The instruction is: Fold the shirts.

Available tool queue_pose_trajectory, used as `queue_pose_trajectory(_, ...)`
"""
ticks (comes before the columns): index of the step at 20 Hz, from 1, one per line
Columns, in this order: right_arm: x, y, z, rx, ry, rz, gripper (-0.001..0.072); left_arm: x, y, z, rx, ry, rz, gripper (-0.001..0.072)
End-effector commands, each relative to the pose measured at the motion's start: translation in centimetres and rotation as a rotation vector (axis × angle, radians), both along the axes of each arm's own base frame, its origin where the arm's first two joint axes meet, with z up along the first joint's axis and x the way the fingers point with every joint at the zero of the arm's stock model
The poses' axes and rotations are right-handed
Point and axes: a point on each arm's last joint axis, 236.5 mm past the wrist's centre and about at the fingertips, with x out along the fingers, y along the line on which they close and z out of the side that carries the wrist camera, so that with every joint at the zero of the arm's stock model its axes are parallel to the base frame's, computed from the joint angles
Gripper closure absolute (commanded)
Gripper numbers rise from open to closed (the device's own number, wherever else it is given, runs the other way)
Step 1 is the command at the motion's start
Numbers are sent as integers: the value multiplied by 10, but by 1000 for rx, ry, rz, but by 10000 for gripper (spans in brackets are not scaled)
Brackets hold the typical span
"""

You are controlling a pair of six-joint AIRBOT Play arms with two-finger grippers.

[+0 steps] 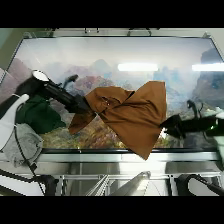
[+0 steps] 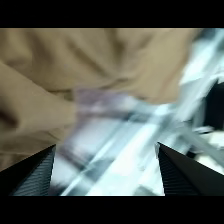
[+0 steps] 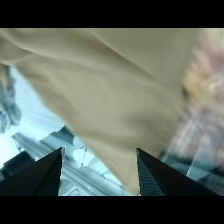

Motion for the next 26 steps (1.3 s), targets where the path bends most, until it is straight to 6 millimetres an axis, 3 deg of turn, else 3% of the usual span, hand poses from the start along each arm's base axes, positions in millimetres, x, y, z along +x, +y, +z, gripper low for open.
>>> queue_pose_trajectory(1, -34, 5, -36, -51, 62, -67, 212, 0, 8, -50, 279, -55, -40, -6)
queue_pose_trajectory(4, -42, 12, -46, -74, 71, -51, 212, 25, 6, -58, 355, -96, -24, -4)
queue_pose_trajectory(5, -42, 15, -48, -86, 65, -35, 212, 30, 1, -60, 353, -96, -34, 38)
queue_pose_trajectory(6, -43, 19, -51, -99, 61, -17, 212, 32, -3, -61, 352, -90, -53, 141)
queue_pose_trajectory(7, -45, 24, -52, -105, 58, 5, 212, 33, -7, -62, 350, -79, -73, 294)
queue_pose_trajectory(9, -47, 36, -56, -104, 63, 32, 212, 34, -10, -59, 344, -52, -109, 716)
queue_pose_trajectory(14, -50, 52, -75, -99, 120, 37, 213, 44, -9, -34, 318, -53, -127, 689)
queue_pose_trajectory(15, -51, 59, -77, -71, 126, 42, 244, 42, -8, -29, 316, -43, -140, 688)
queue_pose_trajectory(16, -48, 69, -75, -32, 106, 54, 432, 41, -6, -24, 311, -32, -146, 686)
queue_pose_trajectory(18, -42, 89, -66, 47, 61, 65, 702, 36, -15, -8, 227, -4, -152, 686)
queue_pose_trajectory(20, -37, 95, -50, 107, 28, 82, 697, 32, -30, 21, 68, 34, -137, 687)
queue_pose_trajectory(22, -26, 85, -25, 149, -25, 95, 698, 31, -40, 64, -123, 47, -121, 687)
queue_pose_trajectory(23, -12, 70, -10, 156, -62, 59, 698, 32, -38, 86, -195, 43, -105, 690)
queue_pose_trajectory(26, 36, -3, 39, 77, -198, -134, 698, 30, -27, 139, -318, -7, -74, 690)
